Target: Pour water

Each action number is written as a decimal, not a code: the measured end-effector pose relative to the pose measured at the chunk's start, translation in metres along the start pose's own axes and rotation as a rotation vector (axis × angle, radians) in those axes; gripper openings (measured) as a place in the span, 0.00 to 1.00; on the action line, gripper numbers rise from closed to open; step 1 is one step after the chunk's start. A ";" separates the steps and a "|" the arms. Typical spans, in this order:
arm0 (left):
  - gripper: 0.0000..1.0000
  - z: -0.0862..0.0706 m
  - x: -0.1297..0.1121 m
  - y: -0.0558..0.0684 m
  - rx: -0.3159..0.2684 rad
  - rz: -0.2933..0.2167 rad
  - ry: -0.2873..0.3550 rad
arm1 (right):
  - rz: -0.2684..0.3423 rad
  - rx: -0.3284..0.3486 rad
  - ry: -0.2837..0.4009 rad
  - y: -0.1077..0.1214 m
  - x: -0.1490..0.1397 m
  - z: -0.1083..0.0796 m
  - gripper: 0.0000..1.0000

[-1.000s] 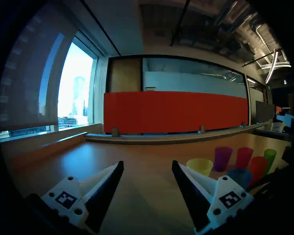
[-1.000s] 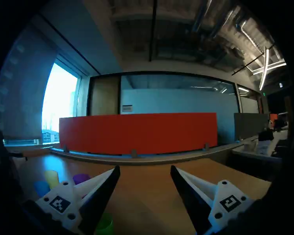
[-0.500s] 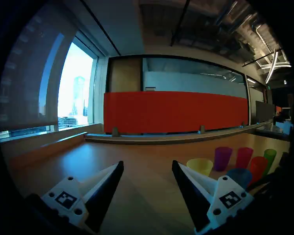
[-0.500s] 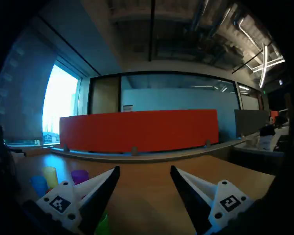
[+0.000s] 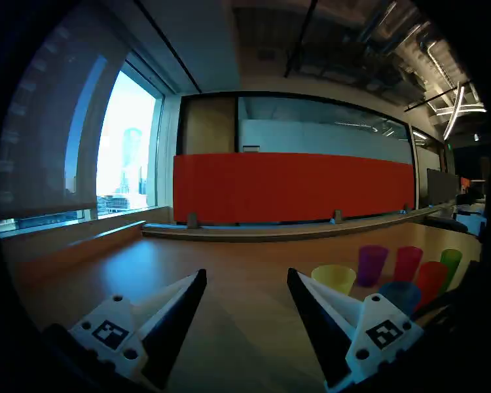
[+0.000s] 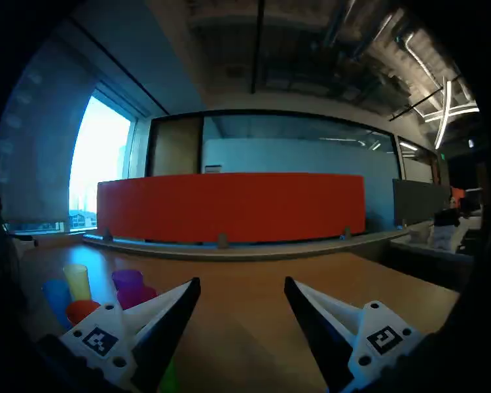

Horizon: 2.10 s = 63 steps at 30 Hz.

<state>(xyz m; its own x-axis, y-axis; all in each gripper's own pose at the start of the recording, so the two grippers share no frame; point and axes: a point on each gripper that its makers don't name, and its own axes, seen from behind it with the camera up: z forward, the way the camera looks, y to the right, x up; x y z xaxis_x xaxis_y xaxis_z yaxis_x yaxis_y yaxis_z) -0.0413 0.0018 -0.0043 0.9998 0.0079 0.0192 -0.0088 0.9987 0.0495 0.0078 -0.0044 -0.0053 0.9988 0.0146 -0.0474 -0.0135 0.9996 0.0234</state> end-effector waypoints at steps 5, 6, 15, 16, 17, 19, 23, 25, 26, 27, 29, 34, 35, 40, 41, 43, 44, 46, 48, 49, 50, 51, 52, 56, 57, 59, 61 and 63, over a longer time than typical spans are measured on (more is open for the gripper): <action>0.91 0.000 0.000 0.000 0.000 0.000 0.000 | -0.010 -0.007 -0.026 0.001 -0.009 0.002 0.99; 0.91 0.000 0.000 0.000 0.000 0.000 0.000 | -0.012 -0.007 -0.030 0.001 -0.010 0.003 0.99; 0.91 -0.001 0.000 0.000 0.000 0.000 0.000 | -0.014 -0.004 -0.046 0.001 -0.011 0.006 0.99; 0.91 -0.001 0.000 0.000 0.000 0.000 0.000 | -0.014 -0.004 -0.046 0.001 -0.011 0.006 0.99; 0.91 -0.001 0.000 0.001 0.000 0.000 0.000 | -0.014 -0.004 -0.046 0.001 -0.011 0.006 0.99; 0.91 0.000 0.000 0.000 0.000 0.000 0.000 | -0.014 -0.003 -0.046 0.001 -0.011 0.006 0.99; 0.91 0.000 0.000 0.000 0.000 0.000 0.000 | -0.015 -0.004 -0.046 0.001 -0.010 0.006 0.99; 0.91 0.000 0.000 0.000 0.000 0.000 0.000 | -0.015 -0.005 -0.046 0.001 -0.010 0.005 0.99; 0.91 0.000 0.000 0.000 0.000 0.000 0.000 | -0.015 -0.005 -0.046 0.001 -0.010 0.005 0.99; 0.91 0.000 0.000 0.000 0.000 0.000 0.000 | -0.015 -0.006 -0.046 0.001 -0.010 0.005 0.99; 0.91 0.000 0.000 0.000 0.000 0.000 0.000 | -0.015 -0.007 -0.046 0.001 -0.010 0.005 0.99; 0.91 0.000 0.000 0.000 0.000 0.000 0.000 | -0.014 -0.010 -0.046 0.002 -0.010 0.004 1.00; 0.91 0.000 0.000 0.000 0.000 0.000 0.000 | -0.014 -0.010 -0.046 0.002 -0.010 0.004 0.99; 0.91 0.000 0.000 0.000 0.000 0.000 0.000 | -0.014 -0.011 -0.048 0.002 -0.011 0.005 0.99; 0.91 0.000 0.000 0.000 0.000 0.000 0.000 | -0.013 -0.011 -0.048 0.002 -0.011 0.005 0.99; 0.91 0.000 0.000 0.000 0.000 0.000 0.000 | -0.013 -0.011 -0.048 0.003 -0.011 0.005 1.00; 0.91 0.000 0.000 0.000 0.000 0.000 0.000 | -0.013 -0.011 -0.048 0.003 -0.011 0.005 1.00; 0.92 0.000 0.000 0.000 0.000 0.000 0.000 | -0.013 -0.011 -0.048 0.003 -0.011 0.005 1.00; 0.91 0.000 0.000 0.000 0.000 0.000 0.000 | -0.014 -0.011 -0.048 0.003 -0.011 0.005 1.00; 0.91 0.000 0.000 0.000 0.000 0.000 0.000 | -0.014 -0.011 -0.048 0.003 -0.011 0.005 1.00; 0.91 0.000 0.000 0.000 0.000 0.000 0.000 | -0.014 -0.011 -0.048 0.003 -0.010 0.006 1.00; 0.91 0.000 0.000 0.000 0.000 0.000 0.000 | -0.014 -0.011 -0.048 0.003 -0.011 0.006 1.00; 0.92 0.000 0.000 0.000 0.000 0.000 0.000 | -0.014 -0.011 -0.048 0.003 -0.011 0.006 1.00; 0.91 0.000 0.000 0.000 0.000 0.000 0.000 | -0.014 -0.011 -0.048 0.003 -0.011 0.005 1.00; 0.91 0.000 0.000 0.000 0.000 0.000 0.000 | -0.014 -0.011 -0.048 0.003 -0.011 0.005 1.00; 0.91 0.000 0.000 0.000 0.000 0.000 0.000 | -0.013 -0.011 -0.048 0.003 -0.012 0.005 1.00; 0.91 0.000 0.000 0.000 0.000 0.000 0.000 | -0.013 -0.011 -0.048 0.003 -0.012 0.005 1.00; 0.91 0.000 0.000 0.000 0.000 0.000 0.000 | -0.013 -0.011 -0.048 0.003 -0.012 0.005 1.00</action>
<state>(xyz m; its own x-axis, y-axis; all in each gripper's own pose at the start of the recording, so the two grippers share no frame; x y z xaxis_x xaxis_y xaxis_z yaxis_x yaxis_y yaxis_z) -0.0418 0.0017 -0.0046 0.9998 0.0080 0.0193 -0.0089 0.9987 0.0494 -0.0036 -0.0019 0.0004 1.0000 0.0007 0.0004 -0.0007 0.9999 0.0122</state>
